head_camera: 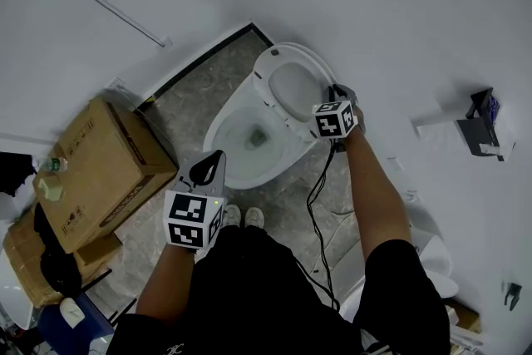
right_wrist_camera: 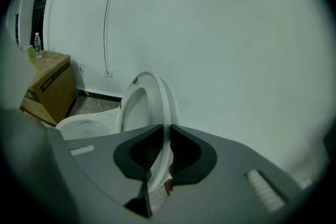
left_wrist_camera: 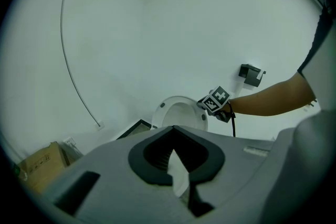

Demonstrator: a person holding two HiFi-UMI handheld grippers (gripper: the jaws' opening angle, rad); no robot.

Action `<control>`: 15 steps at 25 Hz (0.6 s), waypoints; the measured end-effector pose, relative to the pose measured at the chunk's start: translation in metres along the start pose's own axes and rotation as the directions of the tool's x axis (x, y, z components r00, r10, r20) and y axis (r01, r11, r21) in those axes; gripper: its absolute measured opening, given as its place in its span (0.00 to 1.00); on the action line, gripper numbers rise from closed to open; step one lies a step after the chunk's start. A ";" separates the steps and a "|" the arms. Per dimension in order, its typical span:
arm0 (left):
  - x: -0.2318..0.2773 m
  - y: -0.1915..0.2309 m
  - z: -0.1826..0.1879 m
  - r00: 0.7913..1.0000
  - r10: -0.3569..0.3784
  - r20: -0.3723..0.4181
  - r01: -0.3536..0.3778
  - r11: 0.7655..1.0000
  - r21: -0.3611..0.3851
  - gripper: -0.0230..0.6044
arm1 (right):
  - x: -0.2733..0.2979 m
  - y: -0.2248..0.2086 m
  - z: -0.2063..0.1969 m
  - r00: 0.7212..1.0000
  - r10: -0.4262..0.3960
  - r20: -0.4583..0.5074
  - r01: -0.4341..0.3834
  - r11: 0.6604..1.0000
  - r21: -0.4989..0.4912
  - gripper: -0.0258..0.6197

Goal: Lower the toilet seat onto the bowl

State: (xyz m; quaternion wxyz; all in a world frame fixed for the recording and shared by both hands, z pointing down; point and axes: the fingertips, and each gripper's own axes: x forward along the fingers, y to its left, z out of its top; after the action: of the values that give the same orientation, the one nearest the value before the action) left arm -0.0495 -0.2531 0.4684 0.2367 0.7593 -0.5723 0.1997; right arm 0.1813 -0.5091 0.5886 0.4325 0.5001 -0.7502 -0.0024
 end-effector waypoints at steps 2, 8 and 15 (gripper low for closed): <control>-0.002 -0.002 -0.001 1.000 -0.001 0.001 0.001 1.000 0.000 0.05 | -0.005 0.005 0.000 1.000 0.009 0.010 -0.009 1.000 -0.003 0.12; -0.012 -0.006 -0.006 1.000 -0.006 0.008 0.006 1.000 0.000 0.05 | -0.030 0.038 0.003 0.997 0.062 0.044 -0.061 0.998 -0.023 0.13; -0.032 -0.001 -0.017 1.000 0.004 0.017 -0.004 1.000 -0.017 0.05 | -0.067 0.106 0.001 0.986 0.150 0.074 -0.145 0.987 -0.074 0.13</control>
State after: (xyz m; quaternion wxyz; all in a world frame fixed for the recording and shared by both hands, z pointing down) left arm -0.0578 -0.2187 0.4635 0.2379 0.7578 -0.5775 0.1891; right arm 0.1097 -0.4060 0.5910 0.4185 0.4276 -0.8011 -0.0160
